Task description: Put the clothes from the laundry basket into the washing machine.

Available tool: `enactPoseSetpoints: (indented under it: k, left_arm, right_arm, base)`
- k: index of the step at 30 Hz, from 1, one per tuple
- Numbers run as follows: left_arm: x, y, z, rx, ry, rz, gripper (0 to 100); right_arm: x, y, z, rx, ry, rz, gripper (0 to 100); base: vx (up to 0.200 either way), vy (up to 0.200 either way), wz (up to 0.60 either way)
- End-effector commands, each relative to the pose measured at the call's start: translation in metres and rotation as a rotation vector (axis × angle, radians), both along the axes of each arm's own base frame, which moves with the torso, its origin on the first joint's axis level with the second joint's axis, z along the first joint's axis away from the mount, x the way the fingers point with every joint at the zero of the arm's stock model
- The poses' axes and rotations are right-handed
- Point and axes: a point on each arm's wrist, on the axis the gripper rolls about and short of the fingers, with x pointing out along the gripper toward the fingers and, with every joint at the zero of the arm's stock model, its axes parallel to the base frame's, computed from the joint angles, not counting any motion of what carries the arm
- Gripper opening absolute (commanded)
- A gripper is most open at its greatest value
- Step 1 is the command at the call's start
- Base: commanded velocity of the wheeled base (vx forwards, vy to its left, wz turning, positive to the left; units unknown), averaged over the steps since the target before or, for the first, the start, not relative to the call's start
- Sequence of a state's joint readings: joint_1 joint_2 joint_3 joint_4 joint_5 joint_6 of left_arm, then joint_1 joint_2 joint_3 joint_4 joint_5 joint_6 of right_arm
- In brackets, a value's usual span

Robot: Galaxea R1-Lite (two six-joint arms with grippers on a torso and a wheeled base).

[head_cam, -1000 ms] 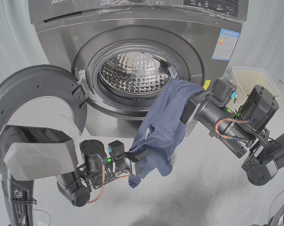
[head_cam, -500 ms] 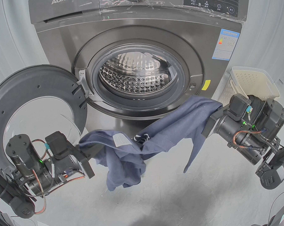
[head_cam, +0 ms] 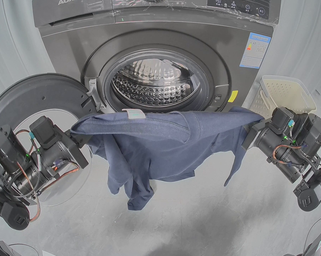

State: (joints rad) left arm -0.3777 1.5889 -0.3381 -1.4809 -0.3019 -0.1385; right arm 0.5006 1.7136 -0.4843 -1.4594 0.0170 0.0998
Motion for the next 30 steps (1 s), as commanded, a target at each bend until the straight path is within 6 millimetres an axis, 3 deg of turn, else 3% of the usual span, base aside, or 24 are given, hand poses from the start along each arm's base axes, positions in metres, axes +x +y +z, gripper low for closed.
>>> enactPoseSetpoints:
  k: [1, 5, 13, 24, 30]
  left_arm:
    - [0.015, 0.007, 0.020, -0.066, -0.048, 0.024, 0]
    - [0.017, 0.005, 0.023, -0.103, -0.039, 0.032, 0]
    - [0.024, 0.007, 0.026, -0.121, -0.058, 0.077, 0]
    - [0.015, -0.014, 0.043, -0.169, -0.114, 0.044, 0]
    - [0.004, -0.019, 0.053, -0.152, -0.148, 0.030, 0]
  right_arm:
    - [0.012, 0.004, -0.017, -0.003, 0.035, -0.016, 0]
    - [0.019, 0.006, -0.020, 0.004, 0.028, -0.025, 0]
    - [0.026, -0.005, -0.004, 0.036, -0.022, -0.093, 0]
    - [0.013, -0.009, 0.016, 0.063, -0.092, -0.078, 0]
    - [-0.003, -0.016, 0.044, 0.089, -0.174, -0.065, 0]
  base:
    - [0.000, 0.000, 0.00]
    - [0.000, 0.000, 0.00]
    - [0.000, 0.000, 0.00]
    - [0.000, 0.000, 0.00]
    - [0.000, 0.000, 0.00]
